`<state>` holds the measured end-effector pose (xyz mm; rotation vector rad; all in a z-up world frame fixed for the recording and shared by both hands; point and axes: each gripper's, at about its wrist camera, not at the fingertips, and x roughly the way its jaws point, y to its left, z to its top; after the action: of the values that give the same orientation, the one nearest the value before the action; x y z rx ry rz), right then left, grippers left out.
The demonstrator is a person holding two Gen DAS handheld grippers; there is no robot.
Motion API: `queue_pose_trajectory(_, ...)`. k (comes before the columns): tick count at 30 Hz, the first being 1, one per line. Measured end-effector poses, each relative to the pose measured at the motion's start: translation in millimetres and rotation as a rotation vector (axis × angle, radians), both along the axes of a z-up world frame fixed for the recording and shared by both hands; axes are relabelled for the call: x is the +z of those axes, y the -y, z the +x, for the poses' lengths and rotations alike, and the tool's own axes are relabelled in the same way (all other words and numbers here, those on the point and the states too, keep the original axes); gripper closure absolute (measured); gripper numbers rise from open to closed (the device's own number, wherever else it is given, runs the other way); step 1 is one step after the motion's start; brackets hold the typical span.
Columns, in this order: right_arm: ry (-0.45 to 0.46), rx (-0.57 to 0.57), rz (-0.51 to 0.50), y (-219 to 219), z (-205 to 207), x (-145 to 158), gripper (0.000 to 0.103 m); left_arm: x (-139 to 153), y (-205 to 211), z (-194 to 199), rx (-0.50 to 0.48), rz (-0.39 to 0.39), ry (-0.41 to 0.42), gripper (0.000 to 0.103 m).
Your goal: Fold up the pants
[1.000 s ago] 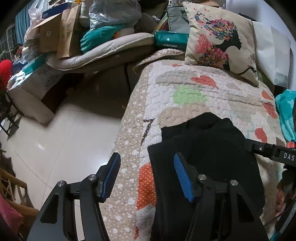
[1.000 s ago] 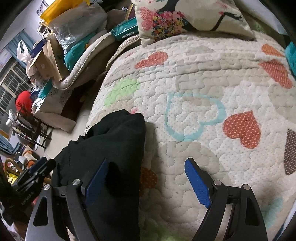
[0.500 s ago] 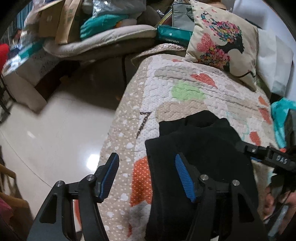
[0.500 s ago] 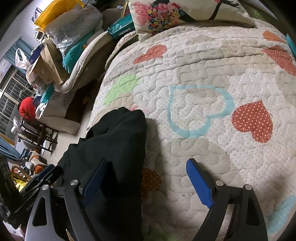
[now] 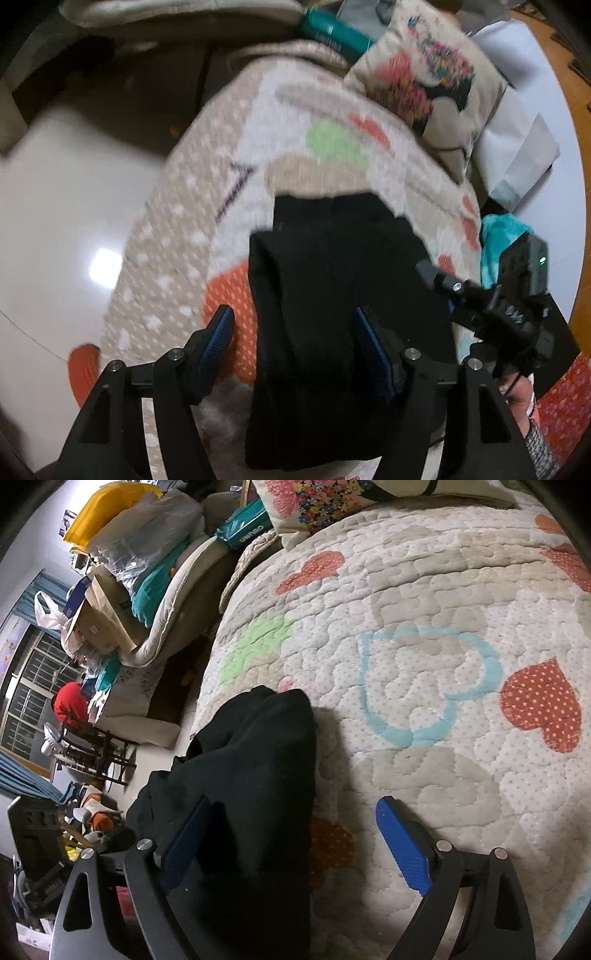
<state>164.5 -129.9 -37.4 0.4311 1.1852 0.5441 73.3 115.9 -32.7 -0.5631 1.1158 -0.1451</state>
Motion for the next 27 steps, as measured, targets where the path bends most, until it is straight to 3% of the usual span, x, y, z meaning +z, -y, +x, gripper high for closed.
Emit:
queue_pose_trajectory(4,0.016,0.036,-0.003,-10,1,-2,0.006,-24,-7,9,0.023,-0.152,-0.053,0.023)
queue_pose_trajectory(6,0.023,0.039,0.007,-12,2,-2,0.005,-28,-11,10,0.049,-0.204,-0.04,0.017)
queue_pose_trajectory(10,0.016,0.05,0.079,-14,4,-5,0.006,-24,1,13,0.027,-0.134,-0.01,0.015)
queue_pose_trajectory(11,0.003,0.065,0.106,-15,4,-6,0.01,-22,5,12,0.017,-0.104,-0.007,0.017)
queue_pose_trajectory(12,-0.024,0.087,0.143,-19,4,-8,0.022,-19,9,12,0.004,-0.079,-0.006,0.022)
queue_pose_trajectory(13,-0.041,0.095,0.154,-20,4,-9,0.03,-16,8,13,-0.014,-0.083,-0.003,0.044)
queue_pose_trajectory(14,-0.033,0.094,0.144,-21,2,-7,0.031,-13,8,14,-0.035,-0.107,-0.009,0.061)
queue_pose_trajectory(21,-0.022,0.089,0.15,-19,2,4,0.061,4,24,23,-0.057,-0.008,-0.034,0.067)
queue_pose_trajectory(27,0.045,0.088,0.131,-14,-1,24,0.067,14,34,33,-0.04,-0.009,-0.019,0.069)
